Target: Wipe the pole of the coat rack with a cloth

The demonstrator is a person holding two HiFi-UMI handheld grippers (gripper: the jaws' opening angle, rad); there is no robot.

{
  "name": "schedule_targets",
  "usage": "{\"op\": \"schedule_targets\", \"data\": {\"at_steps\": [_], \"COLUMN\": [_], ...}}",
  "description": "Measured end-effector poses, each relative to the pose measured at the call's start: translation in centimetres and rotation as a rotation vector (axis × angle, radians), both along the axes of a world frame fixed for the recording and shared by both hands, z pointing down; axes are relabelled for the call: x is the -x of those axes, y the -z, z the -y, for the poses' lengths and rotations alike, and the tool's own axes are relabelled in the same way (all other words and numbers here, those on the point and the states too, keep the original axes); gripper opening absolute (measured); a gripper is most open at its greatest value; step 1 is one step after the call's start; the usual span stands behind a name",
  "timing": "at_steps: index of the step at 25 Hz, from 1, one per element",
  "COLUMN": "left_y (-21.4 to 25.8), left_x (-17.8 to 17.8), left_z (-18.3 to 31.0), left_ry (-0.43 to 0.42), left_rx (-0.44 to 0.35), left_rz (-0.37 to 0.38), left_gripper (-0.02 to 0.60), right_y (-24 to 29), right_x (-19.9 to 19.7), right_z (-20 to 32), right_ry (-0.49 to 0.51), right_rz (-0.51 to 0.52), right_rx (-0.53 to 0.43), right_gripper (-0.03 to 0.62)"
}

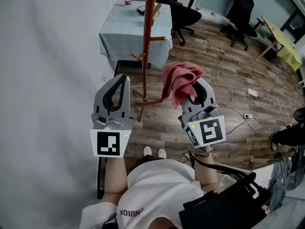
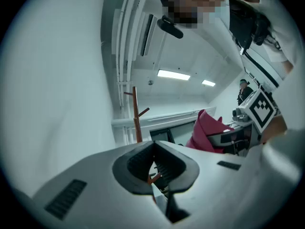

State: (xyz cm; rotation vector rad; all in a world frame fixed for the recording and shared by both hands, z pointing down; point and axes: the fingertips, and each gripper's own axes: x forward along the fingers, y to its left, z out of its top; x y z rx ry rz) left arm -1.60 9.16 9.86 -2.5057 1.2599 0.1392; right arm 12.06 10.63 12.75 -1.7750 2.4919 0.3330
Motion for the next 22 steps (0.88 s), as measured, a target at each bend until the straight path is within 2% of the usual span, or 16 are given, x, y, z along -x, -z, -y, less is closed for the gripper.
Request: {"op": "schedule_targets", "data": {"at_steps": [18, 19, 20, 22], "left_y": [-0.7, -1.0, -1.5, -2.7], "left_x": [1.2, 1.3, 1.3, 0.9], "left_z": [-0.4, -0.4, -0.4, -0.6], "left_ry": [-0.007, -0.003, 0.001, -0.008], "left_rx": [0.023, 0.026, 0.022, -0.025], "left_rz": [-0.016, -0.003, 0.043, 0.245], "left_gripper": [0.014, 0.014, 0.014, 0.014], "right_y": [-1.3, -1.5, -1.7, -2.0], "right_x": [0.5, 0.6, 0.7, 0.8], "right_z": [0.5, 0.5, 0.6, 0.7], "right_ry": [-0.022, -0.027, -0.032, -0.043], "right_rz": [0.027, 0.028, 0.030, 0.032], "right_rx": [0.025, 0.029, 0.032, 0.040], "right_gripper": [0.083, 0.083, 0.083, 0.083]}}
